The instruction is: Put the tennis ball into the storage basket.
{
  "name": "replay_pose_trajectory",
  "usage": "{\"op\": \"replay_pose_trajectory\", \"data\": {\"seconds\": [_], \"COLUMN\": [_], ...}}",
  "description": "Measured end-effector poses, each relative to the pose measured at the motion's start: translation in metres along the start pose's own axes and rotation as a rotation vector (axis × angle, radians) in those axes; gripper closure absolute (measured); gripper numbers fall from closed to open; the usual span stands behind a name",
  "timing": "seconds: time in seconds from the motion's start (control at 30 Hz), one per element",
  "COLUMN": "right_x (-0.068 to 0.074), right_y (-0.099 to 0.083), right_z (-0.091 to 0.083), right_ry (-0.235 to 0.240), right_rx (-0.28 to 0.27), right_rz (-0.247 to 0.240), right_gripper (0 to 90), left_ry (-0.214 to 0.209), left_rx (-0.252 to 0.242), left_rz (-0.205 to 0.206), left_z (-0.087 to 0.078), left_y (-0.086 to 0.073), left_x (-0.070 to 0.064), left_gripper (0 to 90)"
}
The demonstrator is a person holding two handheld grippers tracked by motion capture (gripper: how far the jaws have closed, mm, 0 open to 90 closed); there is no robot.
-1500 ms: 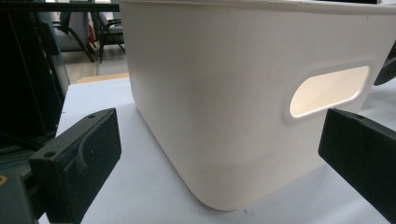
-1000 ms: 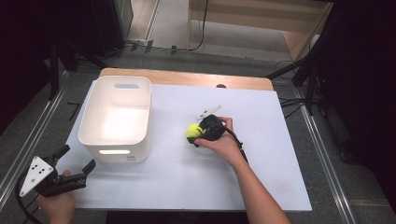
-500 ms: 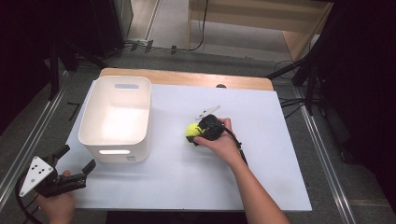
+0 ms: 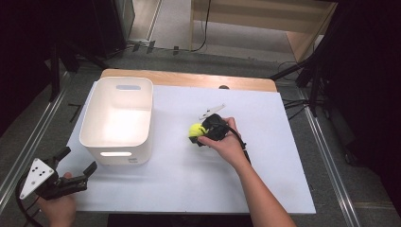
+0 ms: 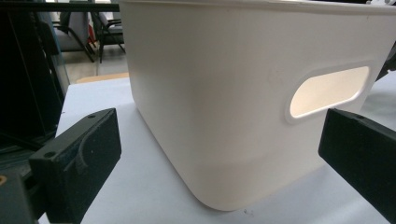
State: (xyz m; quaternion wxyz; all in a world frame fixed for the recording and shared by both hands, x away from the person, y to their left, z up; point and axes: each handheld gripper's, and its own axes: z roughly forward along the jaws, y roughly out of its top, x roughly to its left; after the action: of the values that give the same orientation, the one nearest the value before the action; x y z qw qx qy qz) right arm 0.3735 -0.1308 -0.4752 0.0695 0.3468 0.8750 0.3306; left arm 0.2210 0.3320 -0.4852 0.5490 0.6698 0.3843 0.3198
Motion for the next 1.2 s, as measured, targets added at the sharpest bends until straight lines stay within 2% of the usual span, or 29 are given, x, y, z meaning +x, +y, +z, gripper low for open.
{"op": "replay_pose_trajectory", "data": {"seconds": [0.27, 1.2], "right_x": [0.004, 0.011], "right_y": [0.008, 0.032], "right_z": [-0.006, -0.025], "right_ry": [0.009, 0.038], "right_rx": [-0.023, -0.039], "right_rz": [-0.021, -0.055], "right_gripper": [24.3, 24.4], "left_ry": [0.0, 0.0], "left_rx": [0.001, -0.001], "left_rz": [0.001, -0.002], "left_z": [0.0, 0.0], "left_y": [0.0, 0.0], "left_x": [0.0, 0.0], "left_gripper": [0.0, 0.0]}}
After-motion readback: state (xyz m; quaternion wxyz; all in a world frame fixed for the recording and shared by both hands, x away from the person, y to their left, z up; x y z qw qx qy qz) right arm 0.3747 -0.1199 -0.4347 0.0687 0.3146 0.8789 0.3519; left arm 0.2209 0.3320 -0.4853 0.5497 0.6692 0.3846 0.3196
